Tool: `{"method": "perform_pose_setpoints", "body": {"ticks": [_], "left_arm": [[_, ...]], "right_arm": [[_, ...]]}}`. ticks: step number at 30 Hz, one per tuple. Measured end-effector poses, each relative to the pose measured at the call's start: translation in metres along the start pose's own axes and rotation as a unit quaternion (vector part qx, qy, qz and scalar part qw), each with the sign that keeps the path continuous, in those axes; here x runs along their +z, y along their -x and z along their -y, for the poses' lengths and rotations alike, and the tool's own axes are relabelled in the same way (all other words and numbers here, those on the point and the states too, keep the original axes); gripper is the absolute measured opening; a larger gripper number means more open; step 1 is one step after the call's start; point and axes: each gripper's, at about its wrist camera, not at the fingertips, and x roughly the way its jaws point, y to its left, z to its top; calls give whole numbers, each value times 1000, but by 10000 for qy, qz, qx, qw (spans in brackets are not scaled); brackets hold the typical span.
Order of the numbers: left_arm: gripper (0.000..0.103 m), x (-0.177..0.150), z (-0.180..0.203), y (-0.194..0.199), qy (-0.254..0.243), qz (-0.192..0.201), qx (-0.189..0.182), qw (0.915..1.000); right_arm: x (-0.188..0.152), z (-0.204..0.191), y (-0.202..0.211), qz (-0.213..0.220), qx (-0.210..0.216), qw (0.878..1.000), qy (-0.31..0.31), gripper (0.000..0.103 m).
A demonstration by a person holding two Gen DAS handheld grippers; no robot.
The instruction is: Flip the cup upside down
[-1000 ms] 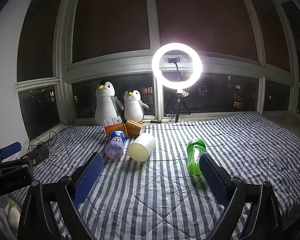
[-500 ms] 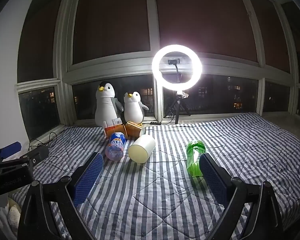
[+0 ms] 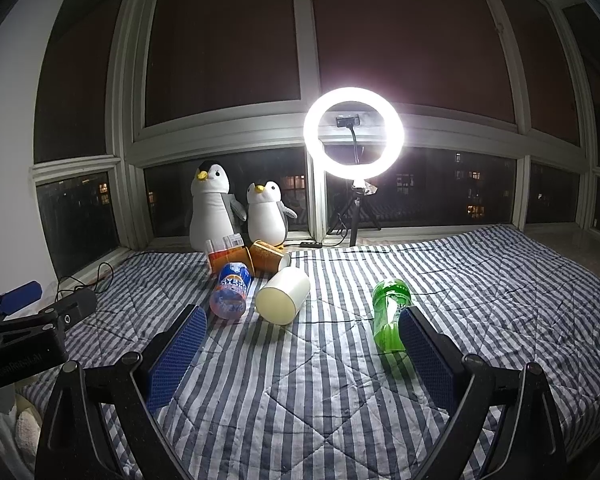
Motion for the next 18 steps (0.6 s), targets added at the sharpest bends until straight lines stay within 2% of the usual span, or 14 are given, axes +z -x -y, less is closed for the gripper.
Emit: {"method": "perform_pose_setpoints", "body": {"ticks": [18], "left_arm": [[102, -5, 0, -8, -33, -74, -20, 10000]], "right_arm": [[-6, 3, -5, -53, -6, 10000, -12, 95]]}}
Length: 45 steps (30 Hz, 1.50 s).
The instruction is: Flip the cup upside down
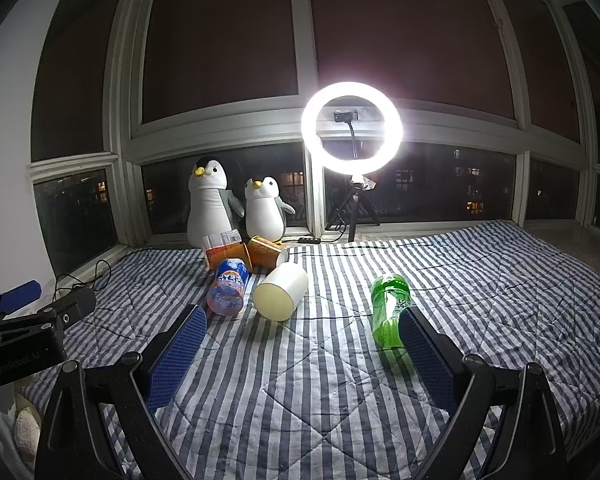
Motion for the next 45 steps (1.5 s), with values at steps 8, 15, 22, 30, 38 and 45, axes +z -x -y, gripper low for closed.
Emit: {"method": "perform_pose_setpoints", "body": {"ticks": [8, 15, 22, 30, 38, 45], "left_arm": [[102, 6, -7, -26, -3, -228, -45, 9997], [102, 20, -17, -75, -117, -548, -80, 9984], [102, 49, -33, -146, -300, -942, -140, 9950], [102, 96, -54, -247, -372, -1377, -328, 9892], [102, 136, -48, -347, -927, -1648, -456, 9809], [102, 161, -39, -424, -1317, -1954, -725, 9691]], "right_arm": [[-2, 1, -9, -87, -15, 10000, -4, 95], [-3, 3, -27, -239, -28, 9997, -15, 95], [3, 5, -51, -370, -21, 9993, -5, 95], [15, 9, -88, -577, -43, 9983, -35, 95], [31, 18, -132, -835, -131, 9964, -45, 95], [43, 24, -161, -1122, -293, 9932, -81, 95]]}}
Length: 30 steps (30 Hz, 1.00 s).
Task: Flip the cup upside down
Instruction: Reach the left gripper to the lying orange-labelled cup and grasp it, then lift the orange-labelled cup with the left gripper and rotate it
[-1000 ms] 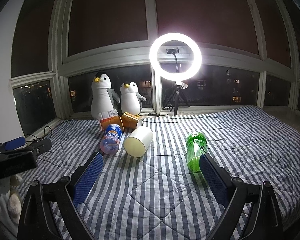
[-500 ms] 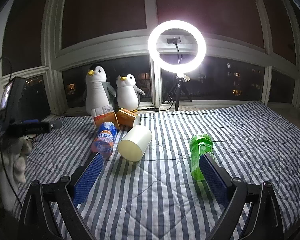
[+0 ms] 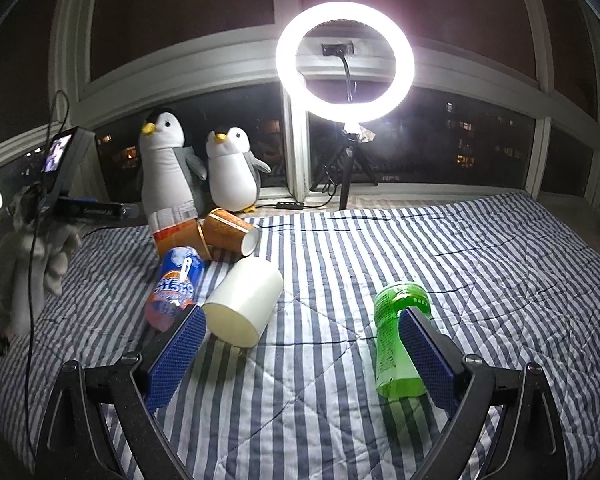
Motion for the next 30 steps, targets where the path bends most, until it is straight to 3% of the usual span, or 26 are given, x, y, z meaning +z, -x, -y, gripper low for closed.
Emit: {"method": "perform_pose_setpoints", "body": {"ticks": [10, 19, 30], "left_arm": [[102, 47, -9, -93, -355, -828, -515, 9946], [102, 42, 11, -145, -1005, -1463, -564, 9825], [102, 40, 13, -172, -1188, -1827, -570, 9743]], "right_arm": [[21, -3, -29, -391, -235, 9989, 79, 95], [27, 3, -55, -669, -248, 9974, -54, 95], [28, 3, -68, -834, -80, 9962, -224, 95]]}}
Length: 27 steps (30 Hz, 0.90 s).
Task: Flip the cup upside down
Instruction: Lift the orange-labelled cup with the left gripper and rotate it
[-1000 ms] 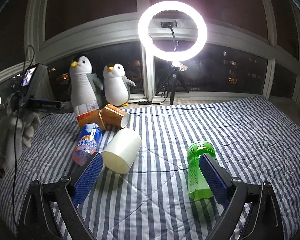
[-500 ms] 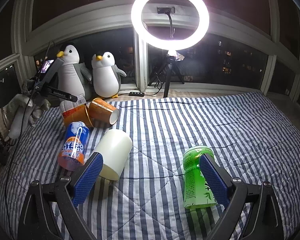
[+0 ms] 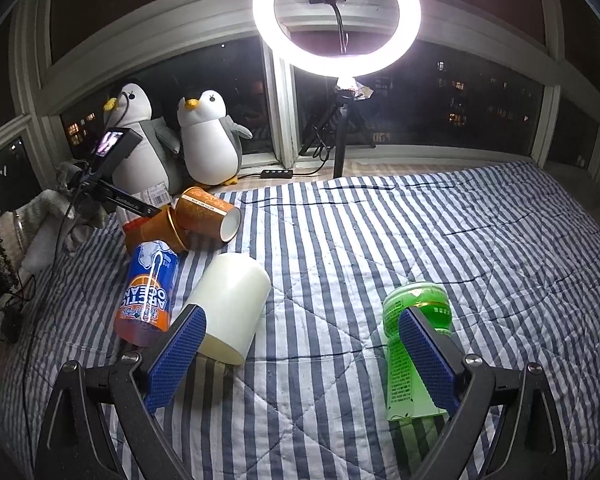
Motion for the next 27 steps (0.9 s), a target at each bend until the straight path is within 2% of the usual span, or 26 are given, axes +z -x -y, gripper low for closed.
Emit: {"method": "perform_pose_setpoints", "body": {"ticks": [2, 3, 4, 8, 15, 22, 27], "left_arm": [[101, 0, 1, -5, 2, -47, -64, 10000], [95, -1, 1, -8, 24, -83, -119, 9999], [94, -4, 1, -10, 39, -109, -130, 9998], [94, -11, -8, -5, 233, 32, -207, 9995], [93, -34, -40, 20, 706, 227, -32, 9972], [93, -80, -56, 69, 1082, 533, 117, 9926], [93, -127, -40, 108, 1388, 674, 98, 9880]], "right_arm": [[-1, -1, -2, -38, 17, 10000, -4, 95], [-2, -1, -3, -58, 18, 10000, -4, 95], [-2, -2, -4, -80, 22, 10000, -1, 95], [-3, 0, -7, -138, -2, 9999, -25, 95], [-2, 2, -13, -147, 48, 9998, -95, 95], [-7, -7, -15, -119, 202, 9997, -99, 95], [-12, -12, -4, 69, 334, 9994, -20, 95]]}}
